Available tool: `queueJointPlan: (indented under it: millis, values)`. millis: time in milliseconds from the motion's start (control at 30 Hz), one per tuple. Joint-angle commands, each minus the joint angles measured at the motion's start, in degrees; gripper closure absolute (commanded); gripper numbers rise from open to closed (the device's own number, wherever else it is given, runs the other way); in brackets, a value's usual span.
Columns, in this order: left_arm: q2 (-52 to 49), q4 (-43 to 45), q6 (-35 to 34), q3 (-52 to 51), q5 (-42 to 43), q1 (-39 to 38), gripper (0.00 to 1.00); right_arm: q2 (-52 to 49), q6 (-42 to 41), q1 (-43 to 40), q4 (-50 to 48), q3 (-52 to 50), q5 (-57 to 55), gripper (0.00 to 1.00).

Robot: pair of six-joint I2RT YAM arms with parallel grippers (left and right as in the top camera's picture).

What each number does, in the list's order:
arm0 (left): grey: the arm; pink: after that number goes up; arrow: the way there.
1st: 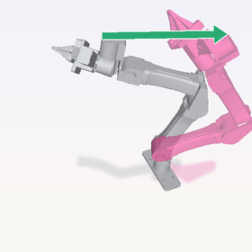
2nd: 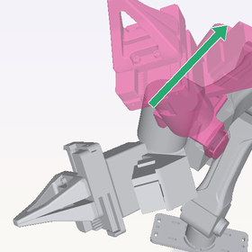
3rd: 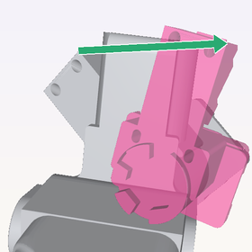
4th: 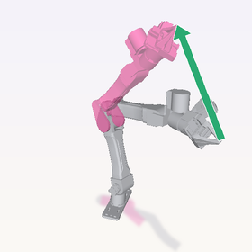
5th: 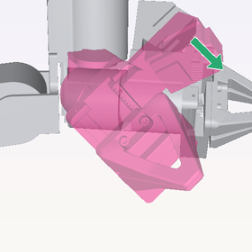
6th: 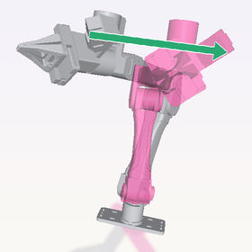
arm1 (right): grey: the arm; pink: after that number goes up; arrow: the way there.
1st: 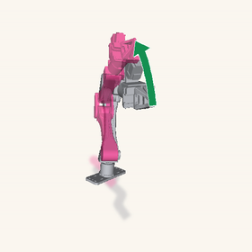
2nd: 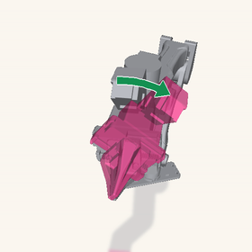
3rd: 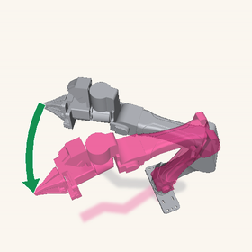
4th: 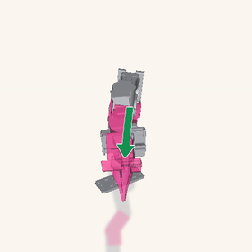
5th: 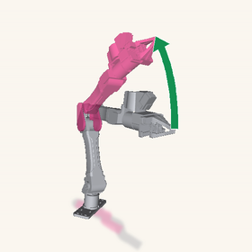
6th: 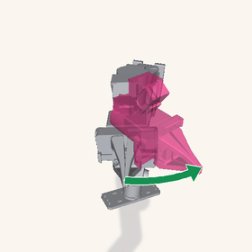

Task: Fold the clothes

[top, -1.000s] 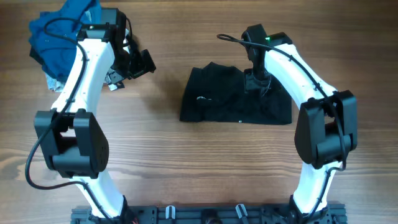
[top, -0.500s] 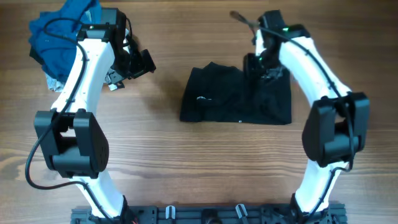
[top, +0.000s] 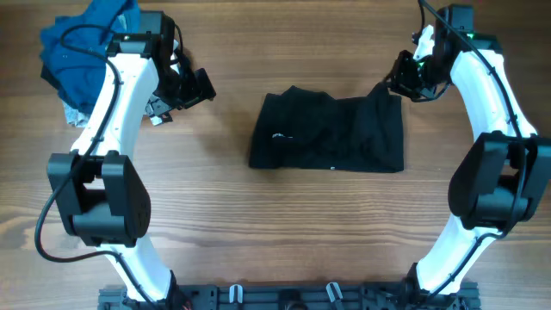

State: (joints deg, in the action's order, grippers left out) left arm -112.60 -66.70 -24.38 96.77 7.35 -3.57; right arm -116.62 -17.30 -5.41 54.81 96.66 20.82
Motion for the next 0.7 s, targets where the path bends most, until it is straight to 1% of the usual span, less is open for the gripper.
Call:
queueJointPlan:
  millis: [0, 67, 167, 267, 367, 433, 533, 667]
  values:
    - [0.1, -0.3, -0.1, 0.6, 0.5, 0.4, 0.00, 1.7, -2.8, 0.0, 0.0, -2.2, -1.7, 0.95]
    - [0.1, -0.3, -0.1, 0.6, 0.5, 0.4, 0.00, 1.7, -3.4, 0.0, -0.7, -3.8, -1.9, 0.96]
    - [0.1, -0.3, -0.1, 0.6, 0.5, 0.4, 0.00, 1.7, -8.3, 0.0, -1.7, -6.6, -5.6, 0.96]
    - [0.1, -0.4, -0.1, 0.6, 0.5, 0.4, 0.00, 1.7, -8.3, 0.0, -4.4, -9.8, -5.6, 0.96]
    - [0.1, -0.2, -0.1, 0.6, 0.5, 0.4, 0.00, 1.7, -7.1, 1.1, -10.0, -13.5, -0.8, 0.96]
    - [0.1, -0.2, -0.1, 0.6, 0.5, 0.4, 0.00, 1.7, -7.6, 2.3, -13.6, -15.5, 2.0, 0.96]
    - [0.1, -0.2, -0.1, 0.6, 0.5, 0.4, 0.00, 1.7, -9.8, 5.1, -16.7, -17.4, 2.2, 0.96]
    - [0.1, -0.2, -0.1, 0.6, 0.5, 0.4, 0.00, 1.7, -9.7, 9.2, -18.4, -17.5, 1.5, 0.96]
